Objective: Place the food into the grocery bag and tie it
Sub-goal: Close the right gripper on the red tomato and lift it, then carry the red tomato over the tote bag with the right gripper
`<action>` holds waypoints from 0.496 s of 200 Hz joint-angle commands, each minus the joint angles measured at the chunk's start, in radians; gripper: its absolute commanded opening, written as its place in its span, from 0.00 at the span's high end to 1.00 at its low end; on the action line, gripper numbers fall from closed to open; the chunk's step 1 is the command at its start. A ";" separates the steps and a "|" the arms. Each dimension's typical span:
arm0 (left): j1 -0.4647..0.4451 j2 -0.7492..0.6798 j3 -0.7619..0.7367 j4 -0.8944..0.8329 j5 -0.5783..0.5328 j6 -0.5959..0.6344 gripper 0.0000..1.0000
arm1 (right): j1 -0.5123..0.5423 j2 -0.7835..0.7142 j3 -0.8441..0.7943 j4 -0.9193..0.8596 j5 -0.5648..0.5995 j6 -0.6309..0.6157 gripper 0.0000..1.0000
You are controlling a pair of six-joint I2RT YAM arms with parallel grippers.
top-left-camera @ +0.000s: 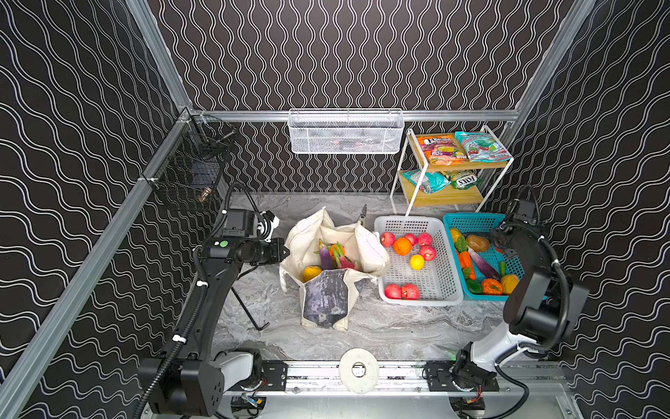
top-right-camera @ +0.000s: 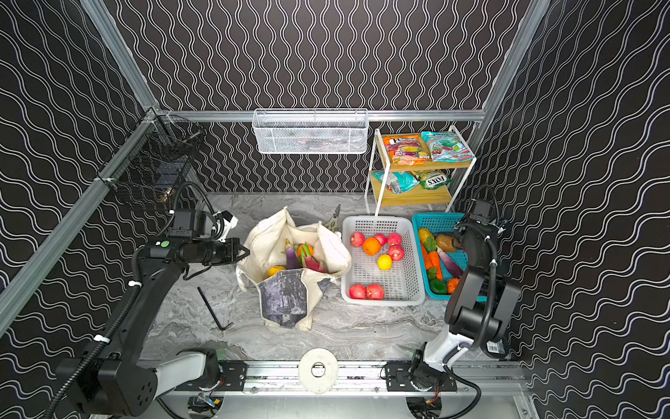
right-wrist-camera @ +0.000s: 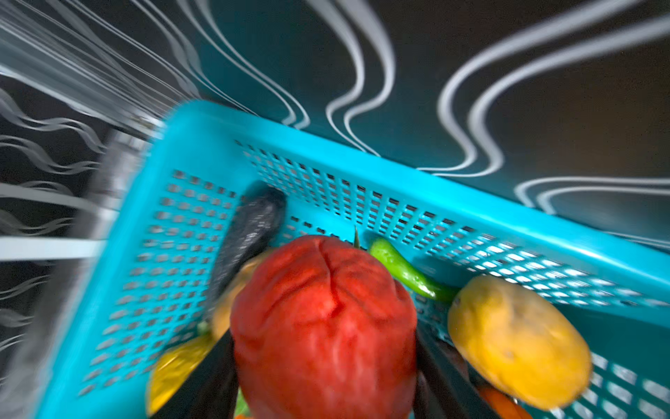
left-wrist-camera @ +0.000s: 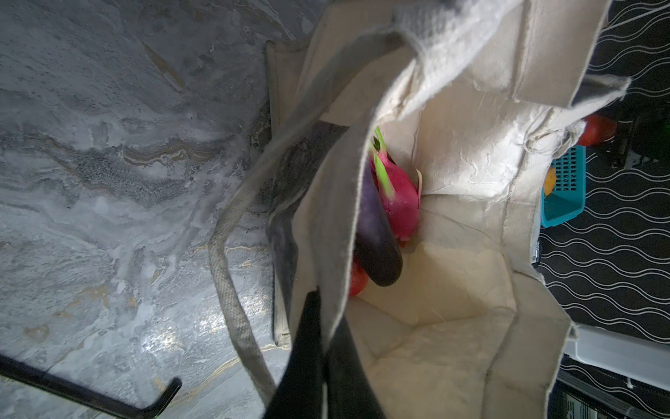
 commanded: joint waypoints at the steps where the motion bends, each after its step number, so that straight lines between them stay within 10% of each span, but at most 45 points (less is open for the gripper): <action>1: 0.001 -0.012 -0.007 0.022 0.021 -0.010 1.00 | 0.018 -0.063 -0.008 -0.024 -0.058 0.022 0.36; 99: 0.001 -0.034 0.004 0.003 0.009 -0.017 1.00 | 0.472 -0.333 0.114 -0.153 -0.059 0.038 0.36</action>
